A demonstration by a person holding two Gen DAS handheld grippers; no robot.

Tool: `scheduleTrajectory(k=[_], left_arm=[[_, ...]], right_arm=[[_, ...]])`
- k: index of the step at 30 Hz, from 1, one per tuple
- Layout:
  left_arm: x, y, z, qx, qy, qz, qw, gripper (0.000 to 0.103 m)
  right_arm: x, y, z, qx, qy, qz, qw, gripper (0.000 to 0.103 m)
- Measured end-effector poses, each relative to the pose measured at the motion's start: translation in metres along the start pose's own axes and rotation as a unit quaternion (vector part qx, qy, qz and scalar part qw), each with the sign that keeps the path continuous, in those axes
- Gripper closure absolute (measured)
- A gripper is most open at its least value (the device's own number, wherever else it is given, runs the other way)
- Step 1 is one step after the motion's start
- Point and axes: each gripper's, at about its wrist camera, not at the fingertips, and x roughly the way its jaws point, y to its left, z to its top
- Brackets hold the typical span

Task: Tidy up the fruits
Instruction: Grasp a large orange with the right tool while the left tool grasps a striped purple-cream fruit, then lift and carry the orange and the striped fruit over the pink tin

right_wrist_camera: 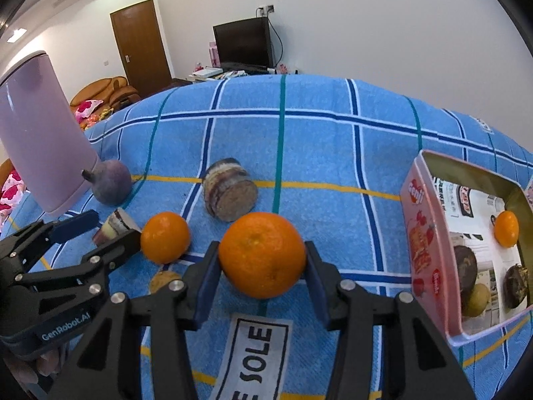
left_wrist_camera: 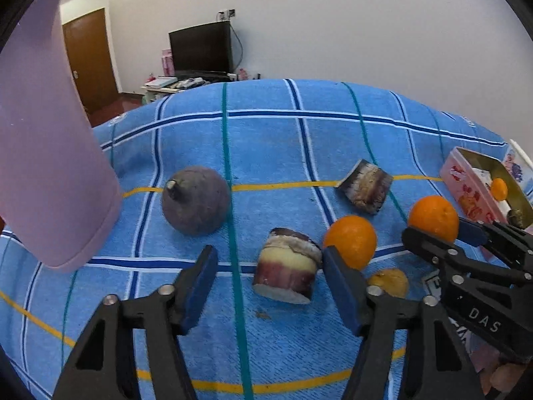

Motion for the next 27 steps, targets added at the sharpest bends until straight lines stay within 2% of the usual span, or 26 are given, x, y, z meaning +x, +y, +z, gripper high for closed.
scheduleTrajectory(k=[5,8,10,12,17,20,27], left_arm=[[0.011,-0.002,0.001,0.005,0.027,0.009,0.9996,0.040],[0.013,-0.003,0.002,0.006,0.029,0.011,0.9995,0.040],[0.012,-0.004,0.002,0.010,0.029,0.014,0.9995,0.045],[0.010,-0.006,0.002,0.014,0.024,0.005,0.9996,0.061],[0.007,-0.007,0.002,0.013,0.018,0.006,0.9997,0.064],[0.000,-0.002,0.001,0.002,0.002,0.011,0.9999,0.064],[-0.026,0.000,-0.005,-0.007,-0.065,0.035,0.9972,0.064]], right_arm=[[-0.005,0.007,0.001,-0.010,-0.019,-0.016,1.000,0.052],[-0.008,0.010,0.001,-0.015,-0.029,-0.023,0.999,0.052],[-0.010,0.012,0.001,-0.018,-0.036,-0.029,0.999,0.052],[-0.015,0.013,0.000,-0.021,-0.046,-0.036,0.998,0.052],[-0.026,0.017,-0.002,-0.030,-0.072,-0.050,0.996,0.052],[-0.031,0.019,-0.004,-0.034,-0.085,-0.058,0.994,0.052],[-0.038,0.025,-0.006,-0.047,-0.112,-0.074,0.990,0.052]])
